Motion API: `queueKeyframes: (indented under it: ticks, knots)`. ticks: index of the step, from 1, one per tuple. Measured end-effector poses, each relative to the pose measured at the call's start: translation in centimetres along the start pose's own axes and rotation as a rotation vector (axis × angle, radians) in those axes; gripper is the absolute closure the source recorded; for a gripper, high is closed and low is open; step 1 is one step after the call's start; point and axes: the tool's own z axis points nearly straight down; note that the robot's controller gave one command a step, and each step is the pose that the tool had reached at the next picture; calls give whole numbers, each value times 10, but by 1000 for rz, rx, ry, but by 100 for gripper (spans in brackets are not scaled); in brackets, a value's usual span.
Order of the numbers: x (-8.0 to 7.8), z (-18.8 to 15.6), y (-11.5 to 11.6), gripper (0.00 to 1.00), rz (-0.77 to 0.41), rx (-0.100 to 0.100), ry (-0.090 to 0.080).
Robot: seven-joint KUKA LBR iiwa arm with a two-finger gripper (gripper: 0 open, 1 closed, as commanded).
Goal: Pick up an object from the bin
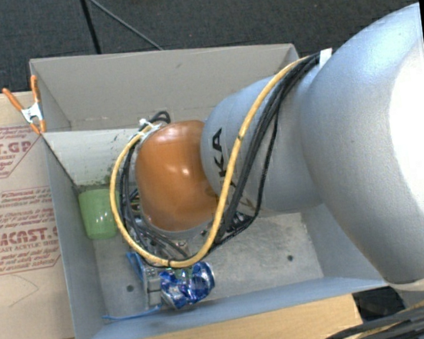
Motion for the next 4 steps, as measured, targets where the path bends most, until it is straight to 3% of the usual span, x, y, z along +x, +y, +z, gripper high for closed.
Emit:
queueKeyframes:
  ticks: [1,2,3,4]
  knots:
    - [-26,69,-64,0,300,-2,-6]
    - [-4,49,-35,0,11,-2,-8]
    - [-5,50,-35,100,12,-2,-7]
    - [-15,-39,-34,100,11,-5,-17]
